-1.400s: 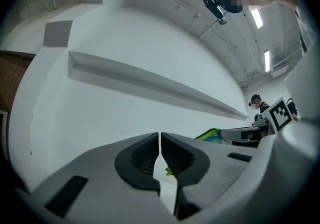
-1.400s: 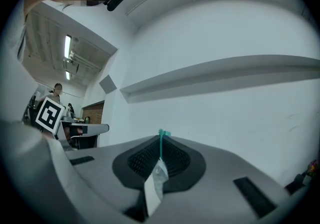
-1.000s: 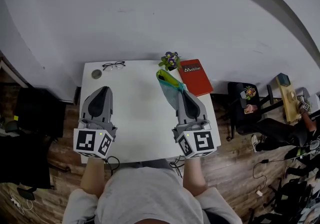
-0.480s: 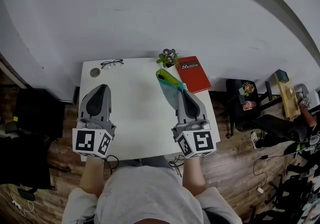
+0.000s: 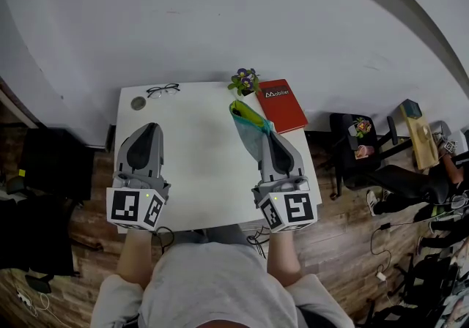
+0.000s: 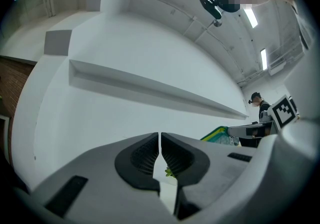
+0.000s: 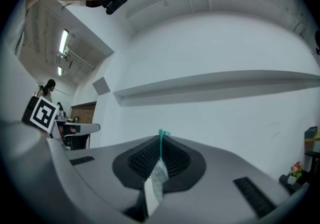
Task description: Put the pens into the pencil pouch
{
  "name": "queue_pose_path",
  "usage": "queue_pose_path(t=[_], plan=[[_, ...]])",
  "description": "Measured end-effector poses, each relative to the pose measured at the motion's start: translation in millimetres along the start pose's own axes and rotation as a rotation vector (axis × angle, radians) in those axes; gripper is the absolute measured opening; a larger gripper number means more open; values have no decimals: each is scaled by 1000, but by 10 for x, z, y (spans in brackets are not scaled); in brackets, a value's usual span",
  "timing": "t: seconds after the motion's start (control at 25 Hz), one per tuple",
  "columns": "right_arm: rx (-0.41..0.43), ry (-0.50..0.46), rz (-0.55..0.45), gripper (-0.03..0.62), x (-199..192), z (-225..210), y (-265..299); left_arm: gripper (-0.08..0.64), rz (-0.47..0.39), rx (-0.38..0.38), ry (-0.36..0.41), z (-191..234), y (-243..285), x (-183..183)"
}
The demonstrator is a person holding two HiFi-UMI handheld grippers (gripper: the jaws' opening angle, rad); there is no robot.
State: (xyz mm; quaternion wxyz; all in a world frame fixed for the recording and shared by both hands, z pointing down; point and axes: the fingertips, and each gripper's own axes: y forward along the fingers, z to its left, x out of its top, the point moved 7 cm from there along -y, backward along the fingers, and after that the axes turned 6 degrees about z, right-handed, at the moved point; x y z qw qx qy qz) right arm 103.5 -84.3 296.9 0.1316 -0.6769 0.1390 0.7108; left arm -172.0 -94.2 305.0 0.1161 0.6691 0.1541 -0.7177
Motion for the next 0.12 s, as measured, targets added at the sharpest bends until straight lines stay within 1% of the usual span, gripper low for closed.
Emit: queue_pose_path(t=[0.12], plan=[[-1, 1, -3, 35, 0, 5, -30, 37, -2, 1, -5, -13, -20, -1]])
